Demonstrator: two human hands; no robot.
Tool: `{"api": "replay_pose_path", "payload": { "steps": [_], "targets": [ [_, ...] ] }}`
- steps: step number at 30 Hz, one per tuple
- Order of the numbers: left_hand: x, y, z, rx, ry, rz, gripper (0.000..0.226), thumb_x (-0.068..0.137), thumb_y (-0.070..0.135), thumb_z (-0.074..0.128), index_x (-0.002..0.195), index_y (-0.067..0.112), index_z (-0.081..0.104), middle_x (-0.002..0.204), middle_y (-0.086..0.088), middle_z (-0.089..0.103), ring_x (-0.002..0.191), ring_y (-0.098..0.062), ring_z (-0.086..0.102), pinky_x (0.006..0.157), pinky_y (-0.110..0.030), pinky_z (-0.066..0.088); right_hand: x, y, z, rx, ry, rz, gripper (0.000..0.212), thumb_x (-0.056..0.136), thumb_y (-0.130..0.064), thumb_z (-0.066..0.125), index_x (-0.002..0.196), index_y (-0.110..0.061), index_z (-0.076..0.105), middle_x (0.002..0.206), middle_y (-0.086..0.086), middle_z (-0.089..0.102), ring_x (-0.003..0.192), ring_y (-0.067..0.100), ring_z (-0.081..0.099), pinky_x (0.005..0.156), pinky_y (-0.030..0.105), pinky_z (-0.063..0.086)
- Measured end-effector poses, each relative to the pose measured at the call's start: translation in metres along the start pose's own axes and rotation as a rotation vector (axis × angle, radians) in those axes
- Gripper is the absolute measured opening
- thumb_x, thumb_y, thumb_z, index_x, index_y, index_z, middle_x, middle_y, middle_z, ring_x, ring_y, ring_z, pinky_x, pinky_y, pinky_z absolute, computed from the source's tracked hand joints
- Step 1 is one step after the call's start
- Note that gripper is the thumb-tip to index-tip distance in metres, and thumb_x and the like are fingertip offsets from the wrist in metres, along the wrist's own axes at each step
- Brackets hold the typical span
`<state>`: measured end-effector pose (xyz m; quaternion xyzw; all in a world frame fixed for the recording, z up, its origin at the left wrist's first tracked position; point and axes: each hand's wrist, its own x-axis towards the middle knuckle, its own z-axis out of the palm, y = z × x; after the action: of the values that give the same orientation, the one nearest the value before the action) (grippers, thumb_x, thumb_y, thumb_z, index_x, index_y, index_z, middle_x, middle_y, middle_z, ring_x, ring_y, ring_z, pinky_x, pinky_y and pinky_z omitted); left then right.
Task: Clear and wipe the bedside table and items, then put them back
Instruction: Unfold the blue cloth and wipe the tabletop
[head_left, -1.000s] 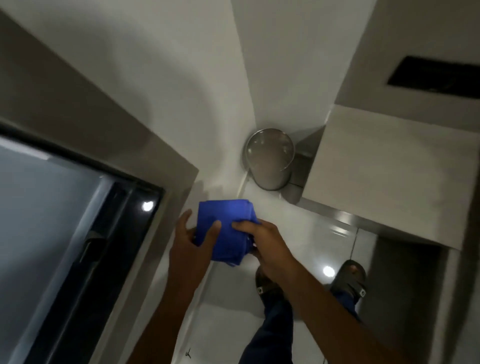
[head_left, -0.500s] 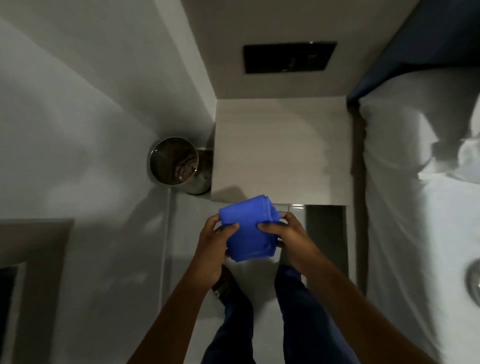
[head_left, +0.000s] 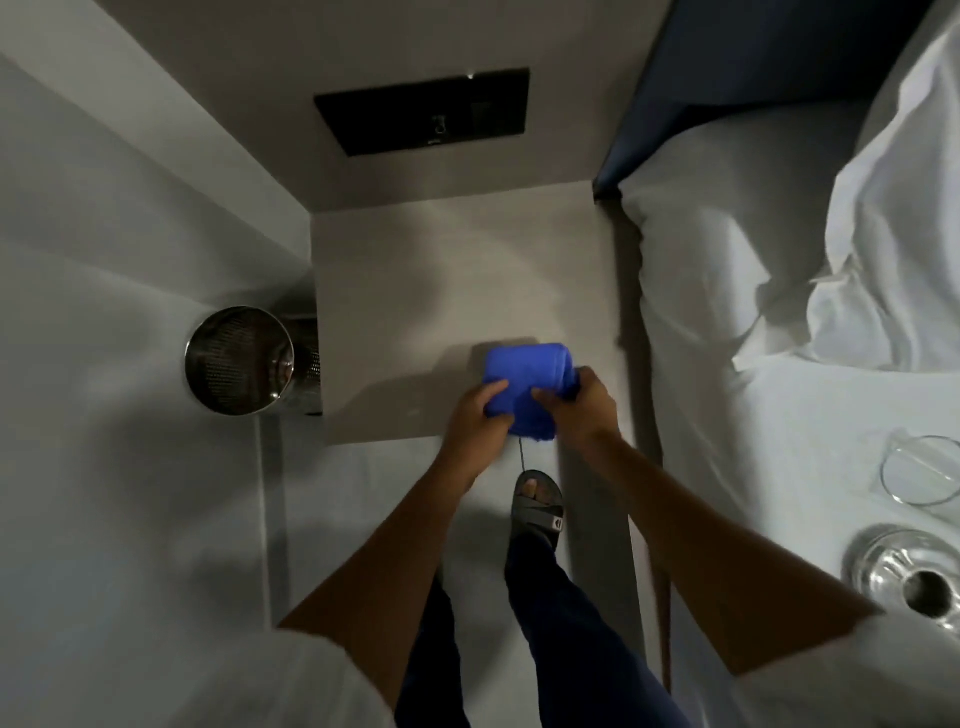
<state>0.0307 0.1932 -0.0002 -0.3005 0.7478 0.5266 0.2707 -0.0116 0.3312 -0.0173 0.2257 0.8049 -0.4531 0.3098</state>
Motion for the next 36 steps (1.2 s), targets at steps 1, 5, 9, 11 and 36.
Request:
{"api": "replay_pose_path", "payload": {
  "steps": [1,5,9,11,36],
  "targets": [
    [0.007,0.002,0.003,0.104,-0.014,0.053,0.051,0.092,0.004,0.056,0.141,0.014,0.048,0.150,-0.014,0.040,0.134,-0.030,0.045,0.099,-0.027,0.038,0.009,-0.001,-0.002,-0.046,0.006,-0.008,0.044,0.084,-0.022,0.071,0.121,-0.011,0.050,0.112,0.013,0.064,0.099,0.030,0.062,0.073,0.033,0.051],
    [0.026,-0.002,-0.004,0.500,-0.064,0.084,0.062,0.092,0.026,0.057,0.150,0.023,0.034,0.162,-0.015,0.022,0.150,-0.037,0.016,0.119,-0.047,0.026,0.027,0.002,-0.016,-0.273,0.014,0.032,0.056,0.086,-0.006,0.060,0.137,-0.009,0.036,0.131,0.019,0.054,0.116,0.036,0.056,0.091,0.044,0.052],
    [0.025,-0.029,-0.036,0.754,-0.022,0.112,0.066,0.093,0.030,0.055,0.153,0.024,0.027,0.165,-0.013,0.012,0.152,-0.035,0.009,0.120,-0.054,0.021,0.008,0.001,-0.009,-0.583,0.097,-0.284,0.039,0.096,-0.026,0.047,0.132,-0.012,0.043,0.131,0.015,0.052,0.121,0.030,0.049,0.099,0.048,0.045],
    [0.027,-0.047,-0.055,0.855,0.012,0.153,0.064,0.095,0.036,0.051,0.153,0.023,0.026,0.166,-0.011,0.010,0.152,-0.034,0.006,0.120,-0.054,0.017,0.005,-0.002,0.008,-0.693,0.070,-0.501,0.048,0.100,-0.042,0.034,0.138,-0.012,0.041,0.142,0.014,0.047,0.133,0.031,0.041,0.109,0.050,0.036],
    [0.152,-0.171,-0.124,1.084,0.561,0.548,0.072,0.094,0.060,0.024,0.155,0.024,0.018,0.164,-0.012,0.018,0.152,-0.029,0.015,0.122,-0.051,0.008,0.100,0.022,0.127,-0.956,0.372,-0.543,0.070,0.097,-0.054,0.028,0.153,-0.013,0.018,0.162,0.007,0.020,0.149,0.026,0.012,0.117,0.057,0.006]
  ]
}}
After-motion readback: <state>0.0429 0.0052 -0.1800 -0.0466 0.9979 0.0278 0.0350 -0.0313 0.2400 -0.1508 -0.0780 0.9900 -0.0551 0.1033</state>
